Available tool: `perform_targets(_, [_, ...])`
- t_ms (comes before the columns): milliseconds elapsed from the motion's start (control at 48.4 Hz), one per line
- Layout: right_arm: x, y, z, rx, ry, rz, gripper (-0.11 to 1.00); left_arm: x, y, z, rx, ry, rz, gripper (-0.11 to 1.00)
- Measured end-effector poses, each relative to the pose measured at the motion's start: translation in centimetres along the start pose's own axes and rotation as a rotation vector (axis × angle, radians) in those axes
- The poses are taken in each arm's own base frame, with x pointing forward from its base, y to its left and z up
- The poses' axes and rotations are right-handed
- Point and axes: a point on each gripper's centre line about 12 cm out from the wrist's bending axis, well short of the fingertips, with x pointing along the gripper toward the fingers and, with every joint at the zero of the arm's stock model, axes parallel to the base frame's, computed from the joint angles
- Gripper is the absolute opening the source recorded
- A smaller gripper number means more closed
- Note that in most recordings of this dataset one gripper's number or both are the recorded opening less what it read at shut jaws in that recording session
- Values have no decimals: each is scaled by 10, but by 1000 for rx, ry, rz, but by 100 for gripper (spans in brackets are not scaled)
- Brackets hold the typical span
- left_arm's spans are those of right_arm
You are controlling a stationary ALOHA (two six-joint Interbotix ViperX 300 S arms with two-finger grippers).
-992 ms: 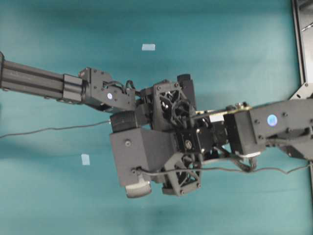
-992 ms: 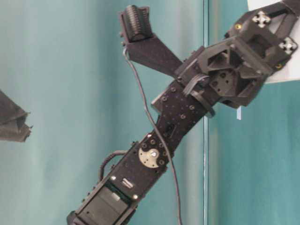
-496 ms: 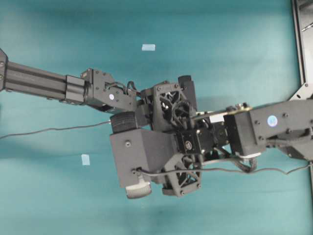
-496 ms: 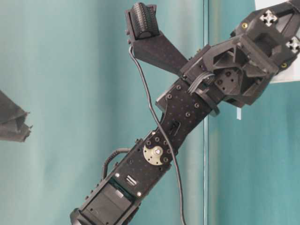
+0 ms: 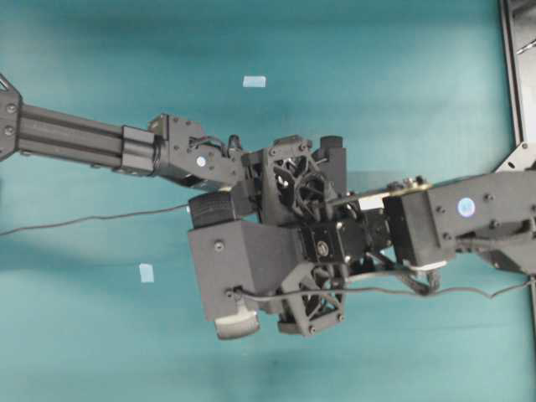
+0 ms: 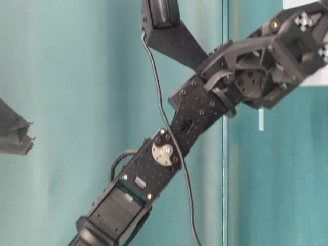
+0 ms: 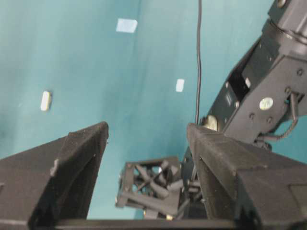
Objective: Move the wooden board into place and insert the rod into its hole.
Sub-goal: 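Carry the board rightward with the left gripper, placing it flat mid-table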
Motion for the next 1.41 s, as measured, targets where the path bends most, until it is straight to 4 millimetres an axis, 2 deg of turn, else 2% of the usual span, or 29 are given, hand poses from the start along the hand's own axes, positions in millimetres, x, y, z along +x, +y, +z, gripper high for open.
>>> perform_targets(41, [0,0,0,0,0,0,76,1,0,2,0,-3,0,25])
perform_targets(186, [2,1,0,0,5,1,76,3,1,7,1,-15,2,68])
perform_targets(227, [2,1,0,0,5,1,76,3,1,8,2,-18,2,78])
perform_targets(269, [2,0,0,-1,5,0,76,3,1,10,1,-23,2,82])
perform_targets(351, [2,0,0,-1,5,0,76,3,1,11,2,-23,2,79])
perform_targets(600, [5,1,-1,-1,14,0,76,0,1,7,-13,14,-2,83])
perform_targets(765, [6,1,-3,-1,30,-4,76,-20,-1,2,-31,30,-5,83])
perform_targets(889, [5,1,-3,0,32,-4,76,-38,-11,-13,-21,38,-17,83])
perform_targets(1054, [6,1,-3,-3,34,-5,76,-50,-24,-32,-4,-13,-28,83])
perform_targets(1282, [-3,3,5,5,0,4,76,-54,-22,-53,-15,-167,-6,84])
perform_targets(1406, [-9,7,10,21,-20,15,76,-50,-18,-67,-17,-194,7,83])
